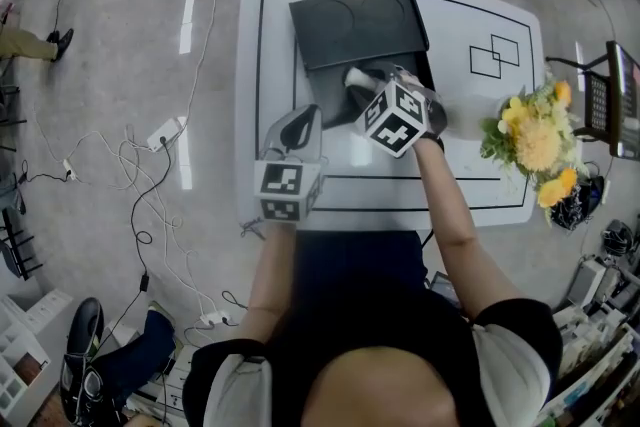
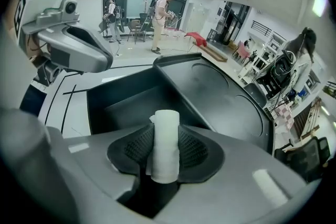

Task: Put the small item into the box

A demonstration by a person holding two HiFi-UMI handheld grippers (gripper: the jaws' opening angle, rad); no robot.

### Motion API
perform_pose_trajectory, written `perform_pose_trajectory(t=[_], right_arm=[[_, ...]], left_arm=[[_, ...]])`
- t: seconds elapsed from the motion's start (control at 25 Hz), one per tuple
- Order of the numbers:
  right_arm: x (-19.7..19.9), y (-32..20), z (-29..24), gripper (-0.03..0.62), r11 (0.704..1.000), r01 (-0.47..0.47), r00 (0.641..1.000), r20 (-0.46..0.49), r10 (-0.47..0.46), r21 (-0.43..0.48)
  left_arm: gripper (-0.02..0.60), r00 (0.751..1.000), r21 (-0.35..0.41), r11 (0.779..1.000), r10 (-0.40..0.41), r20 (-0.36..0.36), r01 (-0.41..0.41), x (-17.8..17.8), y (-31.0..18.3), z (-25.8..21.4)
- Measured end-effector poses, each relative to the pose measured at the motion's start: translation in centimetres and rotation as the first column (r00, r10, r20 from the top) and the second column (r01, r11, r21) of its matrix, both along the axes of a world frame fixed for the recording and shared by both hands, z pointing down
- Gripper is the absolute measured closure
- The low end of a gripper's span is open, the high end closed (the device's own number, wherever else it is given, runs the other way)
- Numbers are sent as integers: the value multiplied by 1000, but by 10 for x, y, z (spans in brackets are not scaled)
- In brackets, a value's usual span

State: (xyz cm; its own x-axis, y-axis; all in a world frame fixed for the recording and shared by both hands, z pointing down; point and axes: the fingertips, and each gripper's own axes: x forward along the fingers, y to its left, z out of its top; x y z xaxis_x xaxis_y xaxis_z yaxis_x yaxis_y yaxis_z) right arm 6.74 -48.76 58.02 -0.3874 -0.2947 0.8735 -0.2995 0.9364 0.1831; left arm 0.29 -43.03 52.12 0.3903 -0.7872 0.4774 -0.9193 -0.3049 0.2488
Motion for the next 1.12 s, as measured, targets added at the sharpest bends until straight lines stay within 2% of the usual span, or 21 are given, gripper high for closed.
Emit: perform_pose_trajectory(t=[0.4, 0.68, 1.12], right_arm=[[-3, 2, 12, 456, 998, 31, 999, -26, -33, -46], [-2, 1, 13, 454, 996, 24, 1000, 6, -24, -86], [-2, -1, 12, 433, 997, 9, 1000, 17, -8, -81]], left_arm=[[574, 1000, 3, 1000, -14, 0, 14, -4, -3, -4], [572, 1000, 11, 1000, -23, 9, 23, -7, -2, -1], [572, 1000, 10, 1000, -5, 8, 5, -1, 3, -6]])
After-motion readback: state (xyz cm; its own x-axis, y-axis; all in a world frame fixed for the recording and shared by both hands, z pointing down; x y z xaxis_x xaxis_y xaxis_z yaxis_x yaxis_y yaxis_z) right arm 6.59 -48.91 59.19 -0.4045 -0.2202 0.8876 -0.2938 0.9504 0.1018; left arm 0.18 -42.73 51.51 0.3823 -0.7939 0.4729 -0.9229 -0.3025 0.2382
